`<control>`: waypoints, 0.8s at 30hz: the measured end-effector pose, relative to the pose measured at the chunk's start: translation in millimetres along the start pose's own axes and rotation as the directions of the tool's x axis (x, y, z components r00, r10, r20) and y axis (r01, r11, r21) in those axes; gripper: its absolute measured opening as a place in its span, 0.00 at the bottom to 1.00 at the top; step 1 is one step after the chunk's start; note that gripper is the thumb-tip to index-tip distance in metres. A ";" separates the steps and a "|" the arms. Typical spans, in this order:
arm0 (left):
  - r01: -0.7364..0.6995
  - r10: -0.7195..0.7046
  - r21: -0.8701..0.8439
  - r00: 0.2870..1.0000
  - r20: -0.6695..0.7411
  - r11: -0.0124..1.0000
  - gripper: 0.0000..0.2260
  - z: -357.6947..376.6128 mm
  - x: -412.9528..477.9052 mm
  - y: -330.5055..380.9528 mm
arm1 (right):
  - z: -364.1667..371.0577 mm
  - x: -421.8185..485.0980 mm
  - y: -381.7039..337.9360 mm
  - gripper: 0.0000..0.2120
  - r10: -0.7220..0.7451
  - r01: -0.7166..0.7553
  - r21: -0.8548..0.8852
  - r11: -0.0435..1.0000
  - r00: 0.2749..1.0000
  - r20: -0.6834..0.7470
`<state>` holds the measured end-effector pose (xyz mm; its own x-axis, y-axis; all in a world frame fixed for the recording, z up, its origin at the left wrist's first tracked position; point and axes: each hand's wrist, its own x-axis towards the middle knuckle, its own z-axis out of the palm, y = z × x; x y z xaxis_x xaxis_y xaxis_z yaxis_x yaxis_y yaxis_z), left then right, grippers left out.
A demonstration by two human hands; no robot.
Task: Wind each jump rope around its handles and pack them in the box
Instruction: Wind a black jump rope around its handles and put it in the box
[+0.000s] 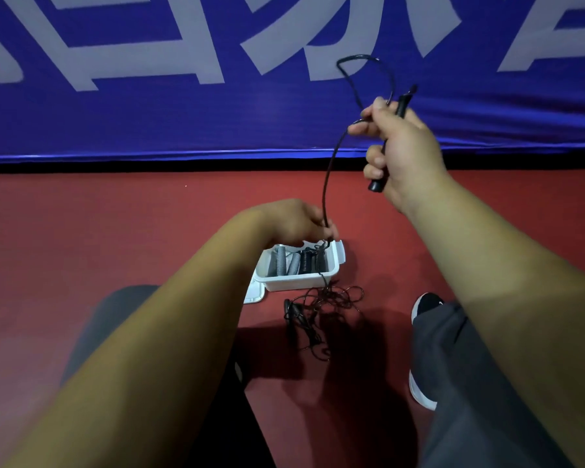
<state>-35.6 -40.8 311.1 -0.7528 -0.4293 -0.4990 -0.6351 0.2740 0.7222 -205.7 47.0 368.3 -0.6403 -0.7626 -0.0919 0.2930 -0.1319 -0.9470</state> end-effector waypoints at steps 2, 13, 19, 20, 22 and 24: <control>-0.034 0.034 -0.168 0.999 -0.005 0.985 0.07 -1.5 0.5 3.5 | -4.1 4.2 2.2 0.10 0.025 -0.027 -0.044 0.999 0.998 -0.052; -0.268 0.117 -0.868 0.963 -0.241 0.418 0.08 -26.3 -6.6 34.6 | -20.2 -3.5 38.8 0.17 0.543 -0.327 -0.713 0.620 0.835 0.089; -0.336 -0.019 -0.933 0.940 -0.342 0.130 0.10 -35.9 5.4 25.4 | -22.4 -7.4 40.1 0.09 0.454 -0.216 -0.672 0.708 0.868 0.200; -0.320 -0.045 -0.930 0.942 -0.333 0.181 0.10 -35.0 7.2 23.4 | -20.4 -8.0 38.4 0.08 0.407 -0.200 -0.633 0.748 0.892 0.199; -0.231 -0.095 -0.899 0.954 -0.285 0.372 0.12 -27.8 9.7 22.2 | -16.1 -7.7 33.7 0.07 0.309 -0.163 -0.540 0.826 0.931 0.192; -0.101 -0.112 -0.773 0.969 -0.218 0.626 0.15 -16.5 9.5 21.6 | -12.4 -5.0 29.0 0.08 0.239 -0.148 -0.422 0.895 0.956 0.171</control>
<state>-53.6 -53.2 329.8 -0.6207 -0.6346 -0.4605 -0.1870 -0.4506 0.8729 -202.9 54.8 337.5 -0.4209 -0.8686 -0.2615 0.0577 0.2621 -0.9633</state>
